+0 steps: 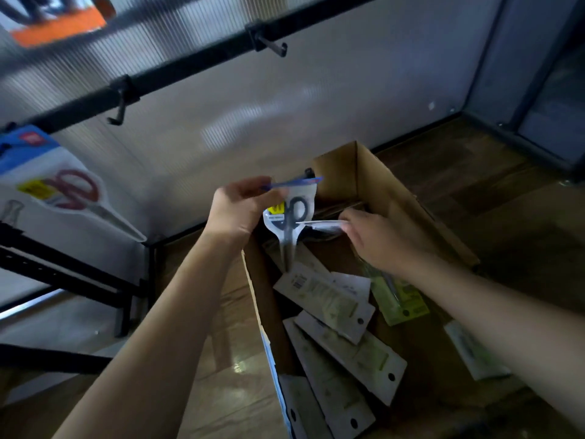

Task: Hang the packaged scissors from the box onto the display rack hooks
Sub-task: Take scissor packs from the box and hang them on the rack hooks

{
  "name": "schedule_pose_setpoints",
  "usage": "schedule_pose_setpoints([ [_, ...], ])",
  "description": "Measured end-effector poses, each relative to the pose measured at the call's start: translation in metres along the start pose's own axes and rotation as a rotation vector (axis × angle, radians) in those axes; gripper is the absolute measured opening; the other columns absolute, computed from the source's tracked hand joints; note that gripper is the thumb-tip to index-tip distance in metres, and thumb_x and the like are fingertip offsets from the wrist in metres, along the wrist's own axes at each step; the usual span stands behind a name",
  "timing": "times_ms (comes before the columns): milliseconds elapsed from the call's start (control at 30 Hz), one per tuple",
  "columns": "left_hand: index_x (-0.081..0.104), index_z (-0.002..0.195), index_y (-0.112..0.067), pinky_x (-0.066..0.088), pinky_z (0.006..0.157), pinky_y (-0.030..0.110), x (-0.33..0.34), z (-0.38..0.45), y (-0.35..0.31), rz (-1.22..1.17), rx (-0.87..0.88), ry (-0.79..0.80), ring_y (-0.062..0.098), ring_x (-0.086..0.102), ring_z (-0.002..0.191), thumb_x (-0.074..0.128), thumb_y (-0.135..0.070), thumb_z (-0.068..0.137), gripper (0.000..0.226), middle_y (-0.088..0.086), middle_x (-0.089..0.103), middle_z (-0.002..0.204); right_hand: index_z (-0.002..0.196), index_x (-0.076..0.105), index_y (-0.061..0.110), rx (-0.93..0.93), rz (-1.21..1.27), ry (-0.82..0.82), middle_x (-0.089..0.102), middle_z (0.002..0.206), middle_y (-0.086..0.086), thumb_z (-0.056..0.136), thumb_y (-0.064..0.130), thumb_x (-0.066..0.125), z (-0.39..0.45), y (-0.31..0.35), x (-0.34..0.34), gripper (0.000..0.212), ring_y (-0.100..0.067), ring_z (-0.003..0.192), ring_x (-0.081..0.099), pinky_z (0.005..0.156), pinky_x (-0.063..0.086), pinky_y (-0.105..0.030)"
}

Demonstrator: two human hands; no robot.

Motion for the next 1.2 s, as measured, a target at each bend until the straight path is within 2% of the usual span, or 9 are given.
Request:
schedule_pose_setpoints([
  [133,0.073,0.083,-0.015,0.045,0.063,0.01,-0.023,-0.007,-0.031,0.381,0.225,-0.202,-0.01,0.056,0.055,0.069,0.0,0.075,0.018,-0.01,0.065,0.067,0.094,0.058,0.011,0.001,0.143,-0.09,0.061,0.075,0.0,0.1,0.024,0.044,0.003,0.007,-0.021,0.02,-0.012,0.065,0.054,0.057,0.034,-0.028],
  [300,0.072,0.095,-0.012,0.042,0.064,0.023,-0.042,-0.02,-0.06,0.502,0.423,-0.32,0.013,0.055,0.067,0.068,-0.011,0.081,0.015,0.004,0.064,0.074,0.096,0.06,0.001,0.102,0.283,-0.121,0.065,0.085,-0.016,0.097,0.034,0.048,0.009,0.023,-0.039,0.035,-0.03,0.079,0.061,0.063,0.044,-0.037],
  [400,0.07,0.101,-0.009,0.044,0.065,0.025,-0.054,-0.027,-0.076,0.502,0.542,-0.374,0.015,0.056,0.069,0.067,-0.014,0.084,0.018,0.002,0.064,0.079,0.106,0.059,0.015,0.133,0.261,-0.185,0.066,0.099,-0.006,0.086,0.059,0.04,0.013,0.036,-0.063,0.052,-0.024,0.088,0.063,0.074,0.054,-0.039],
  [600,0.063,0.094,-0.016,0.043,0.061,0.014,-0.082,-0.051,-0.088,0.252,0.592,-0.473,0.001,0.053,0.066,0.064,-0.016,0.088,0.005,-0.008,0.059,0.075,0.107,0.055,0.03,0.029,0.287,-0.268,0.067,0.099,0.008,0.09,0.046,0.044,0.017,0.068,-0.089,0.026,-0.019,0.09,0.065,0.079,0.054,-0.051],
  [733,0.058,0.08,-0.022,0.041,0.06,0.012,-0.094,-0.066,-0.079,0.045,0.553,-0.483,-0.004,0.05,0.062,0.064,-0.013,0.089,0.013,-0.009,0.056,0.072,0.1,0.055,0.023,-0.034,0.196,-0.259,0.068,0.088,-0.003,0.086,0.064,0.038,0.028,0.09,-0.085,0.047,-0.025,0.079,0.066,0.071,0.055,-0.054],
  [867,0.056,0.083,-0.028,0.046,0.066,0.022,-0.118,-0.073,-0.076,-0.066,0.541,-0.551,0.005,0.053,0.07,0.058,-0.016,0.093,0.016,-0.007,0.058,0.077,0.089,0.058,0.013,-0.13,0.214,-0.27,0.065,0.079,-0.01,0.093,0.047,0.047,0.043,0.131,-0.087,0.036,-0.027,0.07,0.061,0.066,0.051,-0.044],
  [967,0.056,0.087,-0.031,0.048,0.069,0.019,-0.143,-0.08,-0.08,-0.082,0.548,-0.684,0.001,0.055,0.073,0.058,-0.019,0.093,0.013,-0.01,0.059,0.081,0.079,0.053,0.002,-0.224,0.226,-0.241,0.056,0.071,-0.02,0.093,0.034,0.053,0.057,0.17,-0.091,0.035,-0.031,0.06,0.046,0.054,0.035,-0.035],
  [1100,0.058,0.089,-0.029,0.051,0.071,0.019,-0.18,-0.085,-0.08,-0.18,0.556,-0.814,0.0,0.06,0.078,0.057,-0.02,0.094,0.01,-0.01,0.062,0.084,0.068,0.04,0.01,-0.305,0.23,-0.212,0.038,0.059,-0.002,0.093,0.029,0.055,0.074,0.215,-0.093,0.034,-0.014,0.055,0.033,0.053,0.022,-0.03],
  [1200,0.058,0.092,-0.022,0.048,0.069,0.014,-0.204,-0.088,-0.072,-0.205,0.519,-0.908,-0.004,0.057,0.074,0.053,-0.02,0.096,0.006,-0.011,0.06,0.083,0.071,0.045,0.005,-0.351,0.262,-0.2,0.042,0.06,-0.006,0.093,0.028,0.055,0.083,0.246,-0.087,0.033,-0.014,0.056,0.035,0.053,0.023,-0.03],
])
Point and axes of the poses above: each hand's wrist, its own z-axis towards the middle knuckle, its own x-axis out of the palm, y = z × x, the point moved 5 cm from there along z, towards the middle knuckle
